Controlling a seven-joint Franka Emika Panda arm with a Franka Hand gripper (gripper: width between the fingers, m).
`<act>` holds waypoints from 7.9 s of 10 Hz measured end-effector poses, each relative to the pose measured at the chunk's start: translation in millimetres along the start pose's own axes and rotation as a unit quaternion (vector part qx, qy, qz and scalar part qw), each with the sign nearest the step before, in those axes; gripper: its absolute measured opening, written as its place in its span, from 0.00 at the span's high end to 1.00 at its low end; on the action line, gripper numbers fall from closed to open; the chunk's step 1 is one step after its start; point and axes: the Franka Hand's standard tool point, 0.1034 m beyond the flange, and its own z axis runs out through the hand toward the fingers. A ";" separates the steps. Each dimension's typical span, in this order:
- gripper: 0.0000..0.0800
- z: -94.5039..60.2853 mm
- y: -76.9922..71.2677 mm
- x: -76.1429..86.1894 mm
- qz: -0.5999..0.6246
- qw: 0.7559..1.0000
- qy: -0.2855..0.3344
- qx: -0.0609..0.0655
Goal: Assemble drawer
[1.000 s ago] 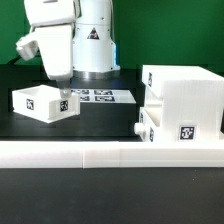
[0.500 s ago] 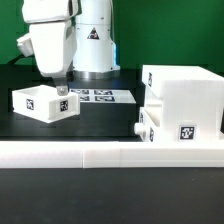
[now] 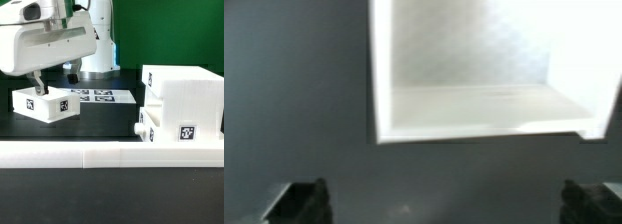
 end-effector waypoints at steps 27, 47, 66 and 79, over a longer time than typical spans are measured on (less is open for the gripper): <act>0.35 54.6 -37.5 -2.9 0.580 0.813 -0.016 0.043; 0.94 25.0 -42.8 58.6 0.314 0.944 -0.039 0.092; 0.94 11.6 1.1 57.4 -0.362 0.931 -0.030 0.026; 0.94 13.2 -16.4 78.0 -0.418 0.901 -0.118 -0.005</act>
Offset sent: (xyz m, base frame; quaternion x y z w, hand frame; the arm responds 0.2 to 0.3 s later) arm 0.0000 0.0000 0.0000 0.0000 0.0000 0.2667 0.9638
